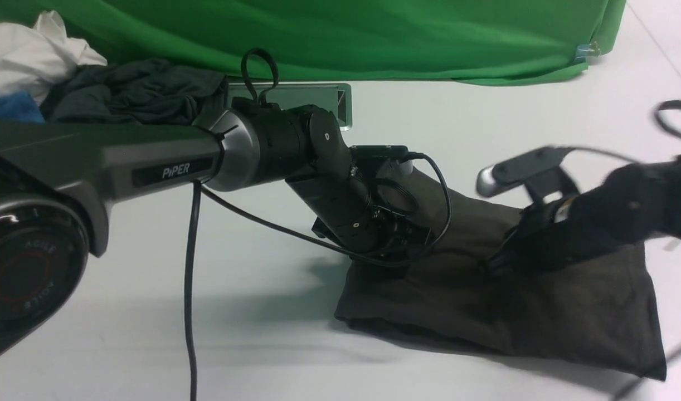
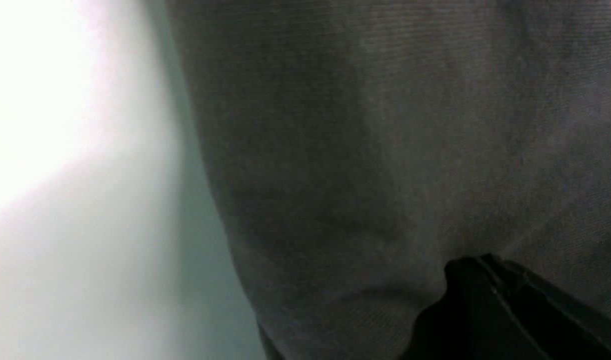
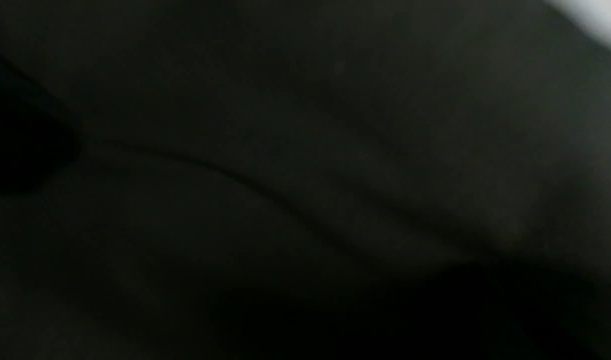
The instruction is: Fold a long-sleeved shirt on a white desktop.
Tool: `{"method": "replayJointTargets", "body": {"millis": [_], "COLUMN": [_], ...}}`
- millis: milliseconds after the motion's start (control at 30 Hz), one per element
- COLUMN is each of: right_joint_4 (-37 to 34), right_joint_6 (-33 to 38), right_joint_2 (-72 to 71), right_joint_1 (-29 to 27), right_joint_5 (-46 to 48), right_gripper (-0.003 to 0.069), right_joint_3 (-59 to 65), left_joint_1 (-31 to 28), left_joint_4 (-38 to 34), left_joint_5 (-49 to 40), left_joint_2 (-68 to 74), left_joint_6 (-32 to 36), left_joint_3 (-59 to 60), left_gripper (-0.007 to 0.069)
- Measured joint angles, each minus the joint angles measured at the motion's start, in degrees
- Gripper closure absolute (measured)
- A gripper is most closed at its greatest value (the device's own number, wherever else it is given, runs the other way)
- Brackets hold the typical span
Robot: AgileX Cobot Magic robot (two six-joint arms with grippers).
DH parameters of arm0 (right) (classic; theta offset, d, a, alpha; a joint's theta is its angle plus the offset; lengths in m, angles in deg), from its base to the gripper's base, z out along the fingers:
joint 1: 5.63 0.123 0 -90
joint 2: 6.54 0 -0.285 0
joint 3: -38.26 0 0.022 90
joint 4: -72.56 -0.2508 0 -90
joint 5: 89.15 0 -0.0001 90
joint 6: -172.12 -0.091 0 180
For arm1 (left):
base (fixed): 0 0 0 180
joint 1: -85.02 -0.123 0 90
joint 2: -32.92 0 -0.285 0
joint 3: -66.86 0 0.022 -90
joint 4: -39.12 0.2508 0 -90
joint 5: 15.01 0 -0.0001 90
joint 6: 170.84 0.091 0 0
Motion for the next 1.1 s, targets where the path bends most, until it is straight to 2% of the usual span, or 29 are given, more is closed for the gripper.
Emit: {"method": "replayJointTargets", "body": {"millis": [233,433,567,767,900,1100], "right_joint_4": [0.24,0.36,0.13,0.13,0.13,1.44], "right_joint_6": [1.45,2.07,0.94,-0.54,-0.52,-0.02], "right_joint_2": [7.87,12.39,13.20,12.61,8.66,0.95], "right_joint_1": [0.89,5.05,7.71,8.08,8.02,7.63], "right_joint_5": [5.32,9.81,9.59,7.42,6.73,6.50], "right_gripper": [0.0633,0.0633,0.0631,0.0627,0.0613,0.0599], "right_joint_3": [-13.54,-24.52,-25.32,-25.62,-25.62,-25.73], "left_joint_1": [-1.29,-7.93,-13.82,-20.11,-20.94,-21.20], "left_joint_4": [2.08,-0.46,0.88,0.63,-0.08,4.50], "left_joint_5": [0.00,-0.10,-1.74,-4.12,-4.04,-3.91], "left_joint_2": [-0.47,-2.03,-2.62,-2.90,-3.58,-5.89], "left_joint_6": [-3.08,-2.82,-2.47,0.27,2.24,2.61], "left_joint_3": [0.81,4.43,4.94,5.07,5.19,4.36], "left_gripper": [0.0603,0.0603,0.0603,0.0603,0.0603,0.0603]}}
